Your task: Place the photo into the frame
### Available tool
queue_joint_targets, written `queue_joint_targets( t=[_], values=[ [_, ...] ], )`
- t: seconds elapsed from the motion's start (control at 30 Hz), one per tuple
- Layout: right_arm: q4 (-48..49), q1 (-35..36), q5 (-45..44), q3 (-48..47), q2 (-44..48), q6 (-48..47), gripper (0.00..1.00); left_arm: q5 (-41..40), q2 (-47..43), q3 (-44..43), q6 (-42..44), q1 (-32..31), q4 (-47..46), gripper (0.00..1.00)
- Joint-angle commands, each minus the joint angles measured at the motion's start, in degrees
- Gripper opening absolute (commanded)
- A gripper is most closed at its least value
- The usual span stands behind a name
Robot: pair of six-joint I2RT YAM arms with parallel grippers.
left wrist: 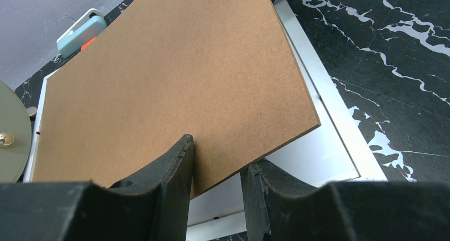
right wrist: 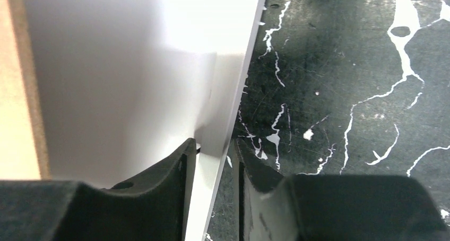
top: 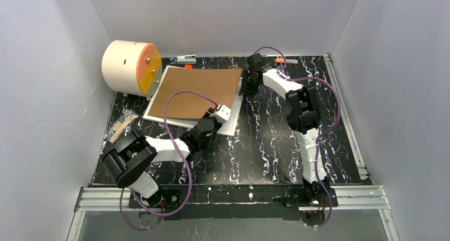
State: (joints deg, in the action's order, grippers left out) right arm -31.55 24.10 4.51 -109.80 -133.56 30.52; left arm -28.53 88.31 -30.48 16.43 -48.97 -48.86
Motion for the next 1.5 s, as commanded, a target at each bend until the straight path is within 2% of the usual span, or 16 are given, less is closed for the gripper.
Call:
queue_joint_targets(
  t=[0.0, 0.37, 0.73, 0.8, 0.9, 0.97, 1.47],
  values=[
    [-3.31, -0.38, -2.14, 1.1, -1.4, -2.13, 0.35, -4.56, -0.95, 1.66, -7.55, 2.04, 4.21, 0.18],
    [-0.1, -1.82, -0.81, 4.84, 0.96, 0.93, 0.19, -4.77, -0.61, 1.56, -7.61, 2.04, 4.29, 0.18],
    [7.8, -4.57, 7.07, 10.5, 5.36, 5.15, 0.18, -4.94, -0.38, 1.39, -7.72, 1.99, 4.3, 0.18],
    [10.21, -4.94, 8.35, 12.28, 6.63, 5.9, 0.25, -4.94, -0.34, 1.34, -7.79, 2.04, 4.3, 0.18],
    [11.84, -5.05, 9.93, 13.62, 7.57, 6.42, 0.48, -4.84, -0.25, 1.23, -7.81, 2.03, 4.3, 0.18],
    [11.85, -5.03, 10.73, 13.56, 7.29, 6.52, 0.56, -4.8, -0.17, 1.21, -7.91, 2.01, 4.3, 0.18],
    [5.82, -3.27, 8.56, 8.74, 2.82, 2.62, 0.62, -4.82, -0.38, 1.39, -7.82, 2.04, 4.34, 0.18]
  ],
)
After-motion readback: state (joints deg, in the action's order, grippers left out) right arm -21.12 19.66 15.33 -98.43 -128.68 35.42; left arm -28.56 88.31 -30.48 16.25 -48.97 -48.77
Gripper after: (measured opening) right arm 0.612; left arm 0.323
